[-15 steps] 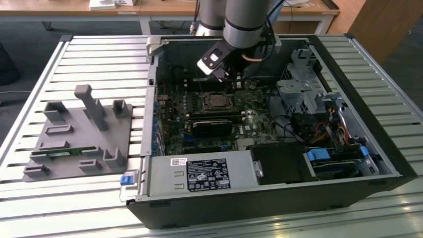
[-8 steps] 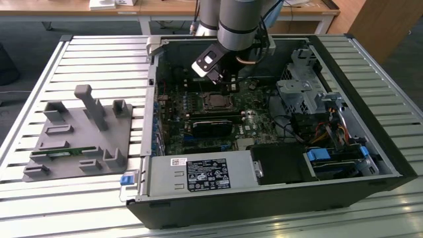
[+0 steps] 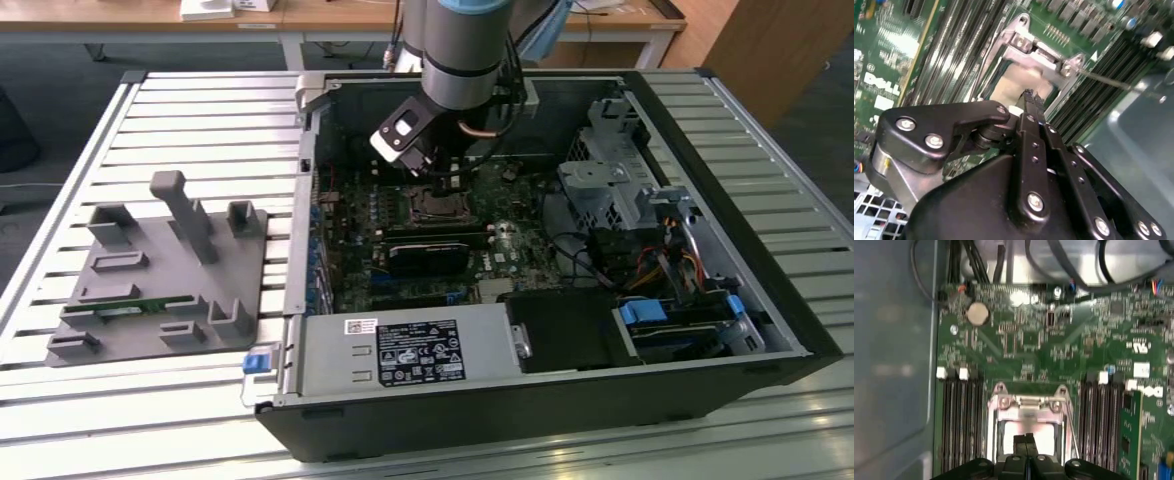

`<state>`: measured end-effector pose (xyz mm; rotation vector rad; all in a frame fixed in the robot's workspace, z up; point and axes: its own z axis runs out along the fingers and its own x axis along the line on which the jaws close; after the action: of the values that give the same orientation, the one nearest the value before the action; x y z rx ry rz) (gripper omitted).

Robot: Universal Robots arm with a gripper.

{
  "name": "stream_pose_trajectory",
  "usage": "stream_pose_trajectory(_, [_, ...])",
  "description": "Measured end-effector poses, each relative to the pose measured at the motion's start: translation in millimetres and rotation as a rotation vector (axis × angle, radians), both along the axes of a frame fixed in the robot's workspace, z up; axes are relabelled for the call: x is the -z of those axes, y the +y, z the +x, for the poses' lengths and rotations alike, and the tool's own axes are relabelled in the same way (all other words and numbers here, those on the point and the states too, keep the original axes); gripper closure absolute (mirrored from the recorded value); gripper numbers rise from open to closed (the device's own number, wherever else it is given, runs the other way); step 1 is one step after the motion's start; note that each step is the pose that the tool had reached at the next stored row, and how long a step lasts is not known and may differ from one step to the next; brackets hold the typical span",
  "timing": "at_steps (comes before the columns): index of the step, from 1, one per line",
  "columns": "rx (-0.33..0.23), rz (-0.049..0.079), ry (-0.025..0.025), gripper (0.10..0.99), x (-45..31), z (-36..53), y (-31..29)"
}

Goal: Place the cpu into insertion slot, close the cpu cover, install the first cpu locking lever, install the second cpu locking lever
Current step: 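Close the cpu cover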

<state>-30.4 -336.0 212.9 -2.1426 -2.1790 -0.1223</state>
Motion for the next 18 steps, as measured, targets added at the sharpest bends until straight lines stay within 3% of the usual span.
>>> stream_pose_trajectory(10, [-0.001,0.000,-0.0001,0.980,3.4,-18.1,0.1])
stream_pose_trajectory(18, [-0.001,-0.001,0.0007,0.980,14.3,-19.6,-0.1])
